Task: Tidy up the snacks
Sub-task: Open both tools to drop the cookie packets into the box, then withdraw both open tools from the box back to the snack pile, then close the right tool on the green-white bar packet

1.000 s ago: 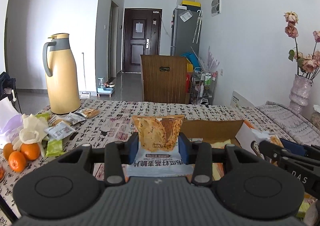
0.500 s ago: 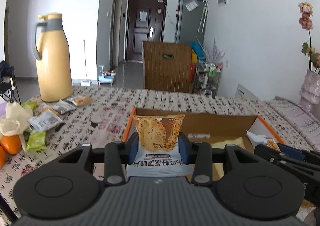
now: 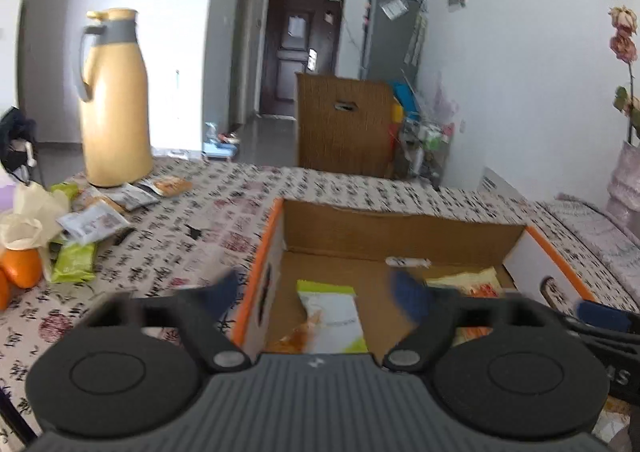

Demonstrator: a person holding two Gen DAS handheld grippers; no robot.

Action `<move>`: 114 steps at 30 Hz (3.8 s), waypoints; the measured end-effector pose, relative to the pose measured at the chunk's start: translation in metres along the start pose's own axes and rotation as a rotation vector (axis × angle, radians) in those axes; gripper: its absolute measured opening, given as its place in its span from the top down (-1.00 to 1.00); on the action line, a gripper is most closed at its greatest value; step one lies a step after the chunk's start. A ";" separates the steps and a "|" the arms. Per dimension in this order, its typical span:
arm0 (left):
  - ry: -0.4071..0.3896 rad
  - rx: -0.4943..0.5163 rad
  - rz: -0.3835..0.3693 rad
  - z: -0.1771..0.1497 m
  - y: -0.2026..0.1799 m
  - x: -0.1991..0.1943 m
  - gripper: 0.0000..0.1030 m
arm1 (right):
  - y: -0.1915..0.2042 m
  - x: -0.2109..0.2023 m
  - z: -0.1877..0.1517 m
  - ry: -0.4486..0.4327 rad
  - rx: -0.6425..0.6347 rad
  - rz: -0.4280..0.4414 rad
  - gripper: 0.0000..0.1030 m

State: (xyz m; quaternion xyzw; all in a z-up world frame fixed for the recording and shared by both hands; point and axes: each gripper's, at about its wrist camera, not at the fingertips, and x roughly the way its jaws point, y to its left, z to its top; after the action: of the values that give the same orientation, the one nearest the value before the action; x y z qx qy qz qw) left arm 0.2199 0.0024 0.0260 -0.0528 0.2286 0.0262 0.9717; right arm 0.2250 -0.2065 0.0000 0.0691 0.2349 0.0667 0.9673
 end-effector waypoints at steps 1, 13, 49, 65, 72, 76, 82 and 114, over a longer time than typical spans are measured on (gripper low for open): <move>-0.017 0.000 0.012 0.000 0.000 -0.002 -1.00 | 0.000 -0.003 0.000 -0.011 0.002 -0.006 -0.88; -0.020 -0.016 0.015 0.004 0.002 -0.009 -1.00 | 0.002 -0.016 0.002 -0.034 -0.005 0.011 -1.00; -0.072 0.039 0.010 -0.032 -0.008 -0.128 -1.00 | -0.029 -0.142 -0.029 -0.128 -0.035 0.004 -1.00; 0.038 0.035 0.005 -0.087 0.009 -0.149 -1.00 | -0.078 -0.183 -0.075 -0.058 -0.084 -0.051 -1.00; 0.067 0.031 0.018 -0.094 0.010 -0.148 -1.00 | -0.094 -0.182 -0.083 -0.021 -0.079 -0.078 -1.00; 0.073 0.040 0.007 -0.095 0.006 -0.146 -1.00 | -0.095 -0.179 -0.085 -0.007 -0.076 -0.077 -1.00; 0.086 0.050 0.008 -0.096 0.001 -0.140 -1.00 | -0.102 -0.171 -0.087 0.044 -0.084 -0.095 -1.00; 0.102 0.024 0.038 -0.100 0.014 -0.139 -1.00 | -0.092 -0.079 -0.076 0.279 -0.221 0.047 0.28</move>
State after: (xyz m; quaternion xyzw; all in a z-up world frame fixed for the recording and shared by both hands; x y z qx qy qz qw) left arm 0.0506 0.0009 -0.0018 -0.0378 0.2791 0.0389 0.9587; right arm 0.1289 -0.3017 -0.0465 -0.0419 0.3564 0.1235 0.9252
